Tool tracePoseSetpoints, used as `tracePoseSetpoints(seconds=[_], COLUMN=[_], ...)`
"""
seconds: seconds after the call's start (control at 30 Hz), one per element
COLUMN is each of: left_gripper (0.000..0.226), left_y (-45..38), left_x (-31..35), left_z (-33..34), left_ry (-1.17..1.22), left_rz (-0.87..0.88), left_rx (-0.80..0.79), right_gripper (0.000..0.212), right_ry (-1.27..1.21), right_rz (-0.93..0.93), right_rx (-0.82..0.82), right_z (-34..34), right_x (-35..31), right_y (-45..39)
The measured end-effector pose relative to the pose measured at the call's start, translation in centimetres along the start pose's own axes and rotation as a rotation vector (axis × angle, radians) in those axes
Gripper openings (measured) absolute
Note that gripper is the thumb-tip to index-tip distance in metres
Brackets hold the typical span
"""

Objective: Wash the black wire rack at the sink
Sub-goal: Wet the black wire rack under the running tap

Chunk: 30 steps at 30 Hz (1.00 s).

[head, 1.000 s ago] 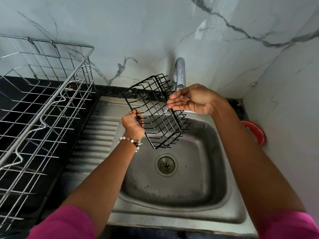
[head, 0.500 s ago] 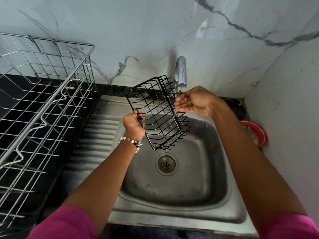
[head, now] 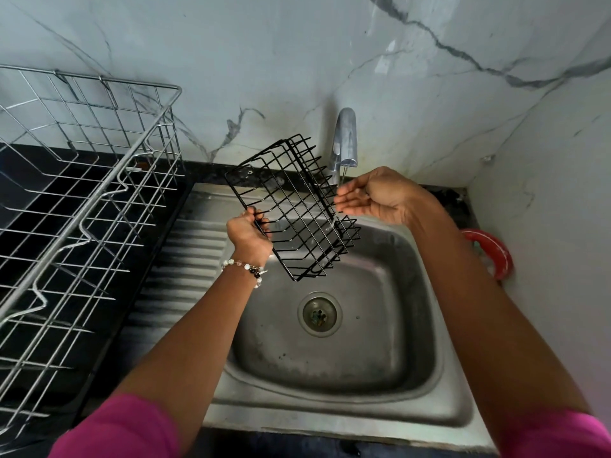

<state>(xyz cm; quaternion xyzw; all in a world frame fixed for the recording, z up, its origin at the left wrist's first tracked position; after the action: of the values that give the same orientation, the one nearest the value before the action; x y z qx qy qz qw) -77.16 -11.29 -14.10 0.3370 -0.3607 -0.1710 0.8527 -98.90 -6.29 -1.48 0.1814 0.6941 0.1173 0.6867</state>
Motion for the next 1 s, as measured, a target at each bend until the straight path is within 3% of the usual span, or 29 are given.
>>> tracePoseSetpoints(seconds=[0.17,0.27,0.4,0.5,0.63,0.77,0.9,1.0], left_gripper=[0.034,0.035,0.036,0.036,0.035,0.030,0.030,0.029], left_y=[0.1,0.3,0.4,0.5,1.0,1.5,2.3,3.4], left_x=[0.3,0.4,0.9,1.2,1.6,1.8,1.4,1.7], left_z=[0.1,0.1,0.0,-0.2,-0.4,-0.9,-1.4,-1.0], left_ry=[0.012,0.019,0.024,0.016,0.019,-0.012,-0.076,-0.177], left_rz=[0.002,-0.001,0.001,0.006,0.018,0.026,0.004,0.072], left_rx=[-0.007,-0.023,-0.036,-0.034,-0.051,-0.053,-0.034,-0.030], right_gripper=[0.032,0.026,0.031,0.028,0.027,0.018,0.016,0.040], right_ry=[-0.018,0.036,-0.041,0.028,-0.014,0.118,0.122,-0.012], right_rz=[0.024,-0.007,-0.011,-0.026,-0.059,-0.150,-0.105,-0.028], right_rx=[-0.128,0.017,-0.085,-0.003,-0.021,0.134,0.067,0.108], right_z=[1.7,-0.2,0.8,-0.3,0.1,-1.3,0.2,0.3], right_x=[0.4,0.3,0.3,0.2,0.1,-0.3,1.5,2.9], right_y=[0.2,-0.4,0.0,-0.1,-0.1,-0.6,-0.5,-0.2])
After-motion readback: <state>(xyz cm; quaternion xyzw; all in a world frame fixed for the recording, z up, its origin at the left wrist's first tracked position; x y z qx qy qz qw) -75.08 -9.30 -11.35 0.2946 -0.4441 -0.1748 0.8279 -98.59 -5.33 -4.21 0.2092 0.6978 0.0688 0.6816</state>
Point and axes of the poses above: each hand's wrist, its own y-axis away from the middle knuckle, its own z-axis out of the palm, x = y × z, the point moved 10 cm from there along -y, towards the middle knuckle, and after that the axes turned 7 degrees about -z, right-handed, at the moved point
